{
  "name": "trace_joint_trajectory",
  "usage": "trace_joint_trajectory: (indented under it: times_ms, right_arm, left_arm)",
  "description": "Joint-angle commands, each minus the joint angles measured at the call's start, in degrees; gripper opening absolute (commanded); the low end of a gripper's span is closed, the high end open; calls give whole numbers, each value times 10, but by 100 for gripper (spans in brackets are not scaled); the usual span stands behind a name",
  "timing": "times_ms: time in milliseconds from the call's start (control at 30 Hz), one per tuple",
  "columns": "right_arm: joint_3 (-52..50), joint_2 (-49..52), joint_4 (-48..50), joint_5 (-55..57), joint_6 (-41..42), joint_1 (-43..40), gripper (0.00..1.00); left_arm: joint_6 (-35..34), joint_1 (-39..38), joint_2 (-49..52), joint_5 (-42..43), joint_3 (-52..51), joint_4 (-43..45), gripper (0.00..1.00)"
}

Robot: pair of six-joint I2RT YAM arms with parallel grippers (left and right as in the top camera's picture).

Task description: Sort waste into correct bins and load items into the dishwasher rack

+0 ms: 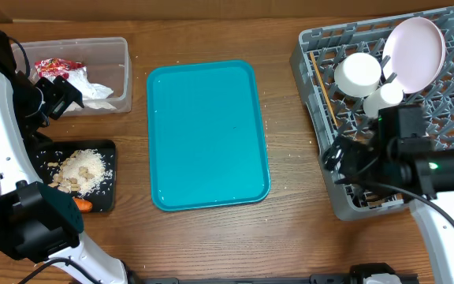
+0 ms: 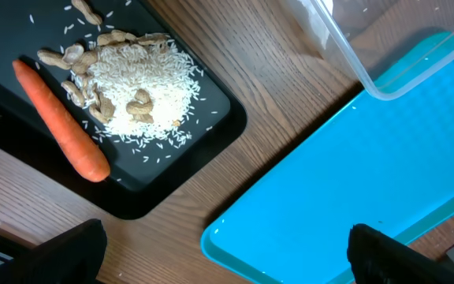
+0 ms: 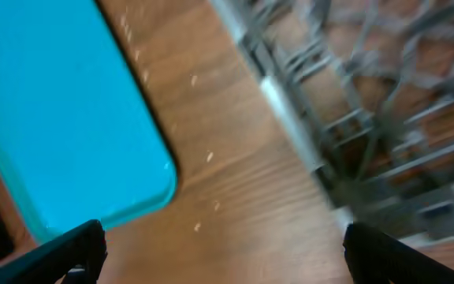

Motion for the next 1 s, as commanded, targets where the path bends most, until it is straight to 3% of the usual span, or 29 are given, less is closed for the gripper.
trace_joint_trajectory:
  times_ms: [0,300,533,667,733,867,967]
  right_arm:
    - [-6,17,9,-70,4,3,100]
    - [-6,45,-21,-59,-2,3,100]
    - [-19,38,79,-55,-2,10,100]
    - [-111,-41,194,-45,-2,12,100]
    - [-208,-137,315,-49,-2,12,100]
    - [-323,-263,461,-50,-3,12,100]
    - [-381,-339,531,-48,-59,12,100]
  left_arm:
    - [-8,-4,-15,2,-2,-1,100]
    - [-8,-4,-15,2,-2,-1,100]
    - [-8,-4,-15,2,-2,-1,100]
    - [-8,-4,-15,2,-2,-1,100]
    - [-8,-4,-15,2,-2,-1,100]
    - [-8,-4,-15,2,-2,-1,100]
    - [-8,-4,-15,2,-2,-1,100]
